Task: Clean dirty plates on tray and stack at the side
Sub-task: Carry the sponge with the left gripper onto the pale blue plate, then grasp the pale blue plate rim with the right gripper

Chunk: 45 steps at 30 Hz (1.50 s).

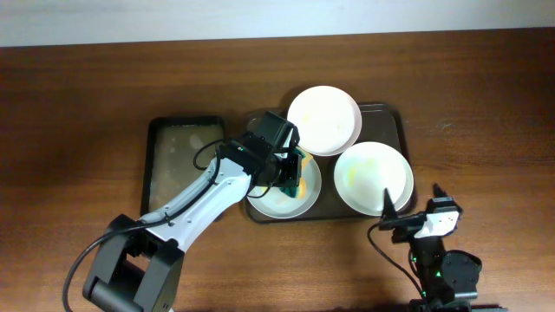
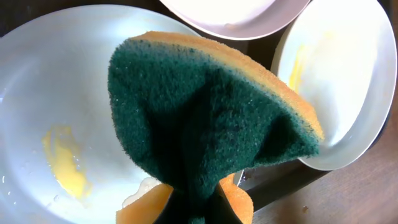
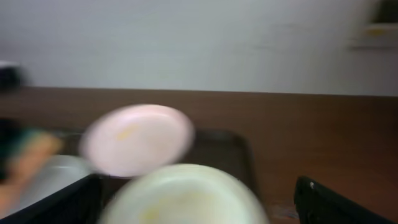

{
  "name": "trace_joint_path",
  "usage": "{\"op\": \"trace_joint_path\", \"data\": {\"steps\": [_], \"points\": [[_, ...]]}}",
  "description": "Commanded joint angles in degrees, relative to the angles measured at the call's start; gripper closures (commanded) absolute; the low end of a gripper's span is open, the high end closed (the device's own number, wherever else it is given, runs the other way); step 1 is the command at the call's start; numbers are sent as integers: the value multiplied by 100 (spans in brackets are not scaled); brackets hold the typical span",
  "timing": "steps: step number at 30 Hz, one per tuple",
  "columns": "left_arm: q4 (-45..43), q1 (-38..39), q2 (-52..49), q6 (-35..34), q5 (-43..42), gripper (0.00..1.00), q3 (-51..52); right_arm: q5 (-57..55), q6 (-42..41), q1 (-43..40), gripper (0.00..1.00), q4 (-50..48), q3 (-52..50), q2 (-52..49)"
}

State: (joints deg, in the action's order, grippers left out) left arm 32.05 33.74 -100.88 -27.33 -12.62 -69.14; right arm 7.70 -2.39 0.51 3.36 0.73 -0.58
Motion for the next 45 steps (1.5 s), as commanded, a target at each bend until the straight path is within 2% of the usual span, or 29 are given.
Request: {"op": "trace_joint_path", "data": {"steps": [1,4,8,10,15,17,19,21,22,24,27,30,31,32,35,36,38,40,45], "points": [[-37,26,-46,-50,44,100,11,1856,-931,-15,2,-70,-42,33],[-35,24,-66,-50,44,100,11,1982,-1252,-15,2,-396,-42,33],[-31,24,-70,-48,46,100,11,1836,-1956,-17,2,-1869,81,33],[-11,24,-70,-48,48,100,11,1427,-2085,-17,2,-1825,387,17],[79,24,-70,-50,315,100,11,820,-2033,-26,2,-247,1731,-562],[116,24,-70,-55,485,100,11,861,-1816,-26,2,551,2446,-1226],[122,24,-70,-155,590,100,11,874,-1491,-26,2,1550,3359,-2197],[195,24,-70,-544,765,100,11,872,-1193,-26,2,2413,4138,-3045],[267,24,-70,-787,914,100,11,876,-981,-26,1,3235,4883,-3845],[273,24,-70,-804,946,100,11,876,-984,-22,2,4085,5724,-4743],[291,24,-70,-804,946,100,11,1298,-988,-20,2,4787,6634,-5801],[313,24,-70,-804,944,100,11,2070,-990,-15,1,5003,7123,-6701],[313,24,-70,-807,944,100,11,2337,-990,-15,8,4996,7141,-6926],[313,24,-70,-807,946,100,11,2562,-984,-15,20,4972,7138,-7125],[315,24,-70,-807,946,100,11,2594,-981,61,76,4959,7138,-7886],[317,17,-70,-807,946,100,11,2594,-981,140,79,4927,7138,-8196],[317,9,-70,-807,946,100,11,2599,-859,254,71,4835,7138,-8491],[315,9,-70,-807,946,100,11,2570,-588,446,69,4647,7138,-8876],[365,-2,-70,-807,944,100,11,1891,-599,951,67,4207,7138,-9855]]}}
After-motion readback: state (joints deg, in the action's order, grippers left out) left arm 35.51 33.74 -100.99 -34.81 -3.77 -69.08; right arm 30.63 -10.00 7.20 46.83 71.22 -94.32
